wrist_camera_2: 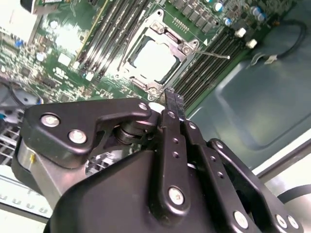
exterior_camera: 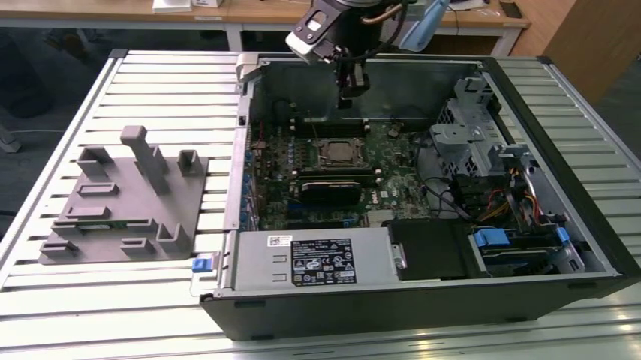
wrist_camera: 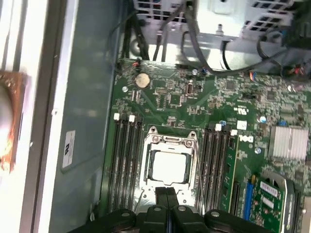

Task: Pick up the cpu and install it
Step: 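Install the first cpu locking lever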

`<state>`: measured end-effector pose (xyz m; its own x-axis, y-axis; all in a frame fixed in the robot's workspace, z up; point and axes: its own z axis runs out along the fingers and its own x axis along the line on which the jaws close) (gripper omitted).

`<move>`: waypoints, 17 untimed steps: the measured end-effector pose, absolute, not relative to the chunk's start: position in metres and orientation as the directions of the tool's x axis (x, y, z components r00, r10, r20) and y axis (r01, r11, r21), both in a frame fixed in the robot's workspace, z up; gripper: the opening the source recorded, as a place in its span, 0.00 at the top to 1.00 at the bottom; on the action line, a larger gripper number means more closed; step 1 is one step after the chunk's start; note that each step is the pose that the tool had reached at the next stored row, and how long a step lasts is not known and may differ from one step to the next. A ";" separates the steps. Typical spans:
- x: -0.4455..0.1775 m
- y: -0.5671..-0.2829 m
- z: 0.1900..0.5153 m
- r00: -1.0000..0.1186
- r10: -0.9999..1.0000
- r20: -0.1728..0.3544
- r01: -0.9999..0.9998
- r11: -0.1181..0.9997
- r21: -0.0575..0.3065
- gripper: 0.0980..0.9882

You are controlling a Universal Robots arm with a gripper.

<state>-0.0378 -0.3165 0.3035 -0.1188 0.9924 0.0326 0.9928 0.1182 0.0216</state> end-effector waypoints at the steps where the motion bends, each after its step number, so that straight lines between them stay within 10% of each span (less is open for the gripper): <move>1: -0.038 -0.316 0.303 -0.138 0.990 0.033 0.990 0.137 0.022 0.99; 17: -0.037 -0.316 0.302 -0.351 0.936 0.033 0.936 0.351 0.022 0.99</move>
<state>-0.0375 -0.3165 0.3022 -0.3515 0.9356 0.0326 0.9362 0.3509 0.0217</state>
